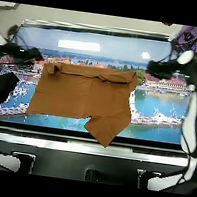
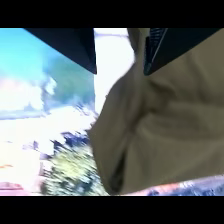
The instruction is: Fold the clothes and pants, and hang the long-sleeved shirts on hangers.
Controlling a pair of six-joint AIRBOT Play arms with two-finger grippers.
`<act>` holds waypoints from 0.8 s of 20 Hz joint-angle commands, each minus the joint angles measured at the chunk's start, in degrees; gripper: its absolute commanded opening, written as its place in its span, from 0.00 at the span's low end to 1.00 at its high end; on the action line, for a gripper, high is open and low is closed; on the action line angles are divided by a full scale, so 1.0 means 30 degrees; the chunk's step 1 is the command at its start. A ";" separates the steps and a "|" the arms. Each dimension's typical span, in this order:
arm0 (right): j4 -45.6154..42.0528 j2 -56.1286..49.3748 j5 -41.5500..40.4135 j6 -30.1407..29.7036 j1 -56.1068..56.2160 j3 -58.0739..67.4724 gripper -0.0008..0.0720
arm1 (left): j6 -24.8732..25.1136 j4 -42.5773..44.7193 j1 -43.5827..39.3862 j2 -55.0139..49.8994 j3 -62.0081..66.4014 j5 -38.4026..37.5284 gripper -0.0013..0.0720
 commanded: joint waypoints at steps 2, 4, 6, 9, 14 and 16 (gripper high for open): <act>0.3075 0.4583 0.2601 -0.4889 -0.3810 -0.5340 0.51 | 0.0860 -0.0532 0.2696 0.3832 -0.3242 -0.4677 0.92; 0.4816 0.6732 0.2667 -0.5544 -0.5530 -1.0673 0.51 | 0.1188 -0.0634 0.3555 0.6732 -0.8102 -0.3424 0.92; 0.6360 0.8422 0.2208 -0.6462 -0.6258 -1.5722 0.67 | 0.1173 -0.0634 0.4087 0.9056 -1.2247 -0.2572 0.92; 0.9209 0.8969 0.1304 -0.8393 -0.6200 -2.0684 0.68 | 0.1180 -0.0619 0.4248 1.0746 -1.5657 -0.2076 0.92; 1.2626 0.8043 -0.0794 -1.1511 -0.6200 -2.3329 0.68 | 0.1173 -0.0634 0.4248 1.0761 -1.6123 -0.1851 0.92; 1.3078 0.7067 -0.0896 -1.2320 -0.6200 -2.3329 0.68 | 0.1173 -0.0641 0.4248 1.0761 -1.6123 -0.1727 0.92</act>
